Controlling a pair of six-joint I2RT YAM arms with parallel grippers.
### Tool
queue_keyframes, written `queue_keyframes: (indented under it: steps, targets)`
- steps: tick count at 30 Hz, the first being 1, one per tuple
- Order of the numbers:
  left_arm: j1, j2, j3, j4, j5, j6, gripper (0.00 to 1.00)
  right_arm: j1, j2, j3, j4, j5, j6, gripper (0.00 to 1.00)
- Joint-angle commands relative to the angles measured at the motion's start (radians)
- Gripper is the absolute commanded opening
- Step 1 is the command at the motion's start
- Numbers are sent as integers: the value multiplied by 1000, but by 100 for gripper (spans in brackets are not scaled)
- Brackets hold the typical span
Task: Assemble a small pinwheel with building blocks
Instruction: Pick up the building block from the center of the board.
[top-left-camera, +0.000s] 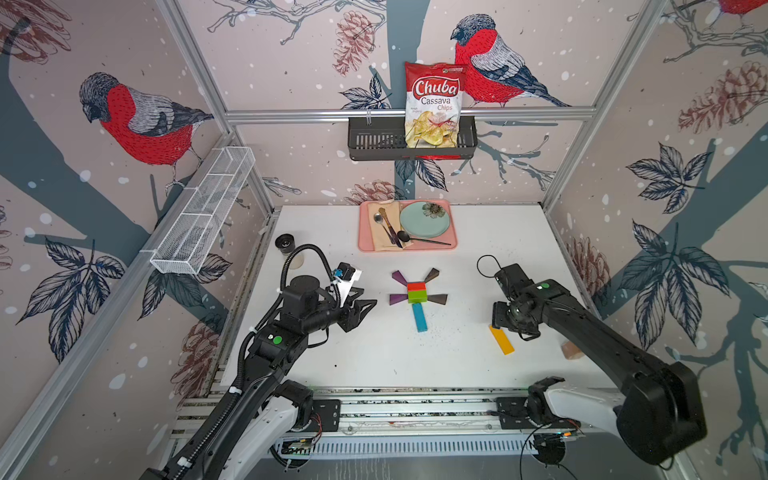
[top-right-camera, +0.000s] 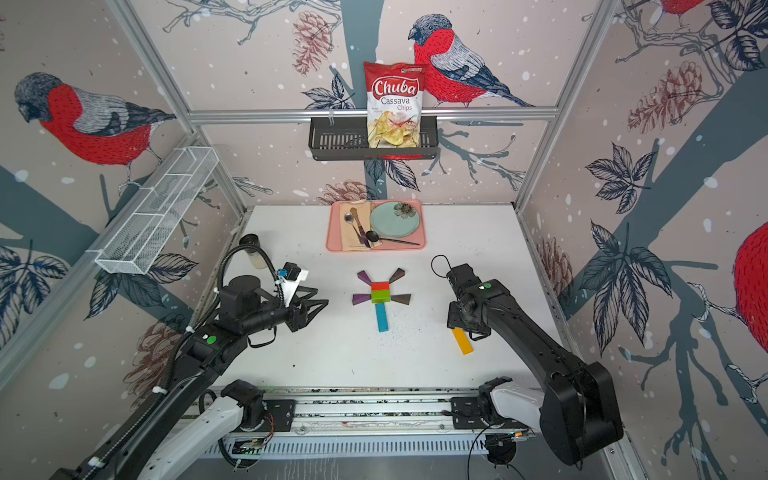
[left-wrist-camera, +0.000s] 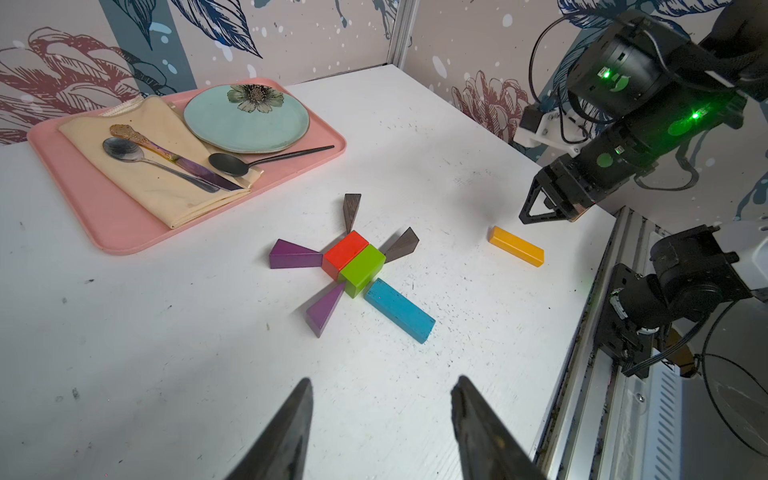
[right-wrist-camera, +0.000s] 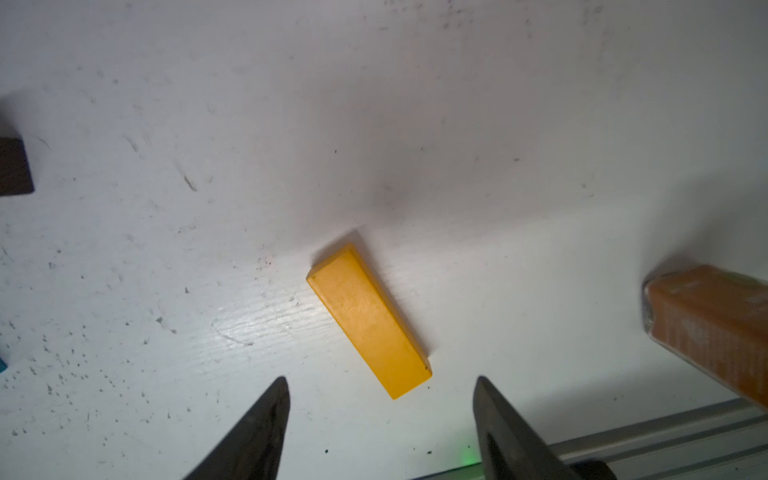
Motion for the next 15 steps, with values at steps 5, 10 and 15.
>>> queue_keyframes:
  steps: [5, 10, 15]
  targets:
    - [-1, 31, 40, 38, 15, 44, 55, 67, 162, -7, -40, 48, 65, 71]
    - [-1, 8, 35, 28, 16, 50, 55, 50, 265, -13, -14, 82, 91, 72]
    - [-1, 0, 27, 30, 1, 55, 56, 5, 233, -34, 21, 12, 58, 74]
